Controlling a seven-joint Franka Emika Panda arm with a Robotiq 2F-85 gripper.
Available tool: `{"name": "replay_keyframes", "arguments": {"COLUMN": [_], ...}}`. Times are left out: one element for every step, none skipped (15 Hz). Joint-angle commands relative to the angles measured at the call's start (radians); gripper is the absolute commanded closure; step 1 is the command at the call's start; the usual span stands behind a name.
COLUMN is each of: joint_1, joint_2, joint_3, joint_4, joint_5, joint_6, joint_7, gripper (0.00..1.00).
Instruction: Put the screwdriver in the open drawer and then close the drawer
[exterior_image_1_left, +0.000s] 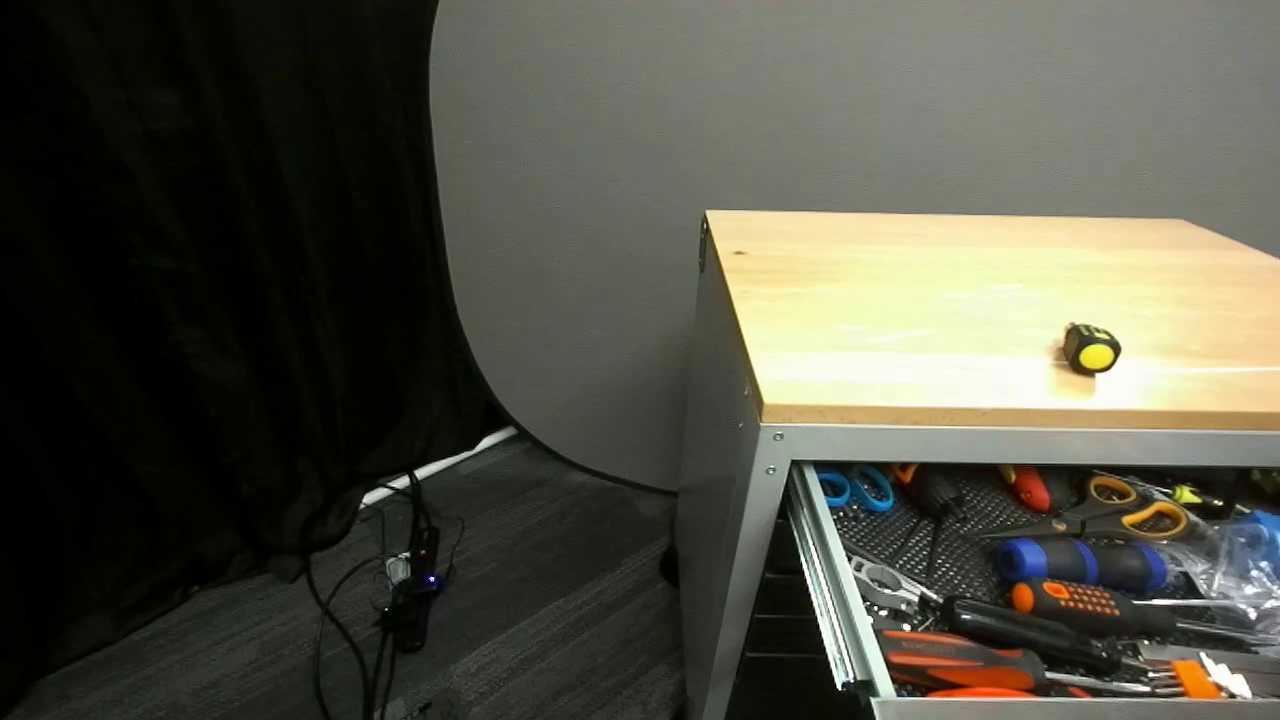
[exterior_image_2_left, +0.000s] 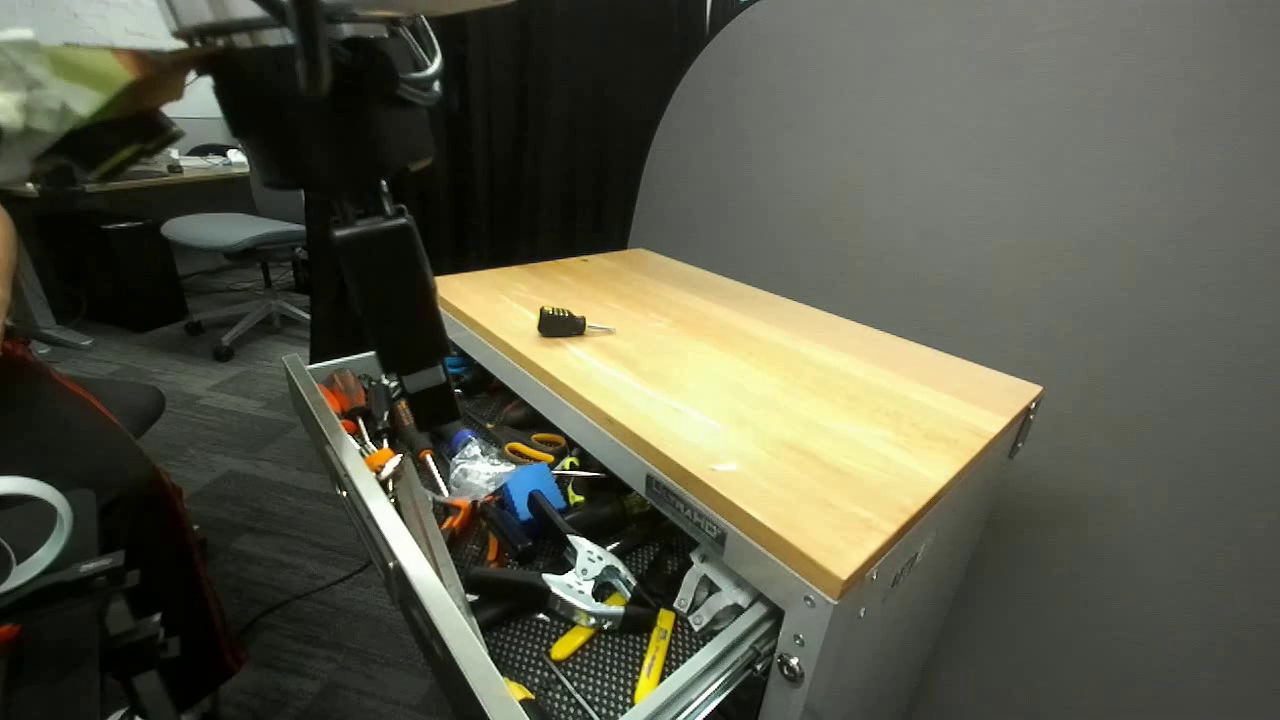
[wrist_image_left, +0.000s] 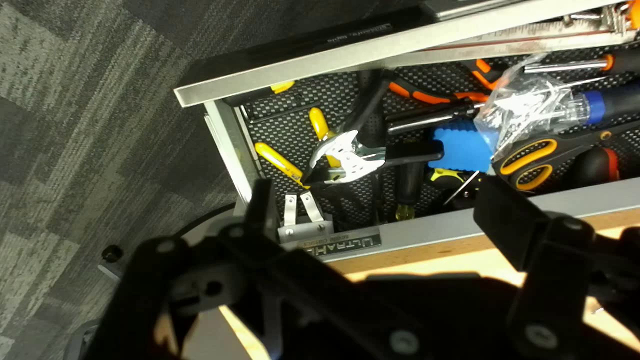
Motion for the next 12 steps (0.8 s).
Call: {"name": "replay_keyframes", "arguments": {"joint_1": [0.008,0.02,0.028,0.022,0.022,0.009,0.014,0.023,0.032,0.042,0.047,0.052], "joint_2": [-0.019,-0.024,-0.023,-0.015,-0.001,0.019,0.042,0.076,0.114,0.156,0.197,0.234], "joint_3": [0.163,0.215,0.264,0.326,0.373,0.43,0.465,0.491,0.509,0.52,0.529,0.532], "joint_4": [0.002,-0.005,-0.006,-0.005,-0.001,0.001,0.017,0.035,0.055,0.076,0.099,0.123], "joint_5": [-0.041,-0.044,-0.052,-0.073,-0.079,-0.087,-0.104,-0.111,-0.119,-0.123,-0.132,-0.149], "joint_6": [0.042,0.044,0.044,0.04,0.024,0.029,0.018,0.016,0.015,0.017,0.02,0.023], "joint_7": [0.21,0.271,0.331,0.42,0.5,0.581,0.65,0.699,0.739,0.762,0.79,0.816], "gripper": [0.0,0.0,0.0,0.0,0.0,0.0,0.0,0.0,0.0,0.0,0.0,0.0]}}
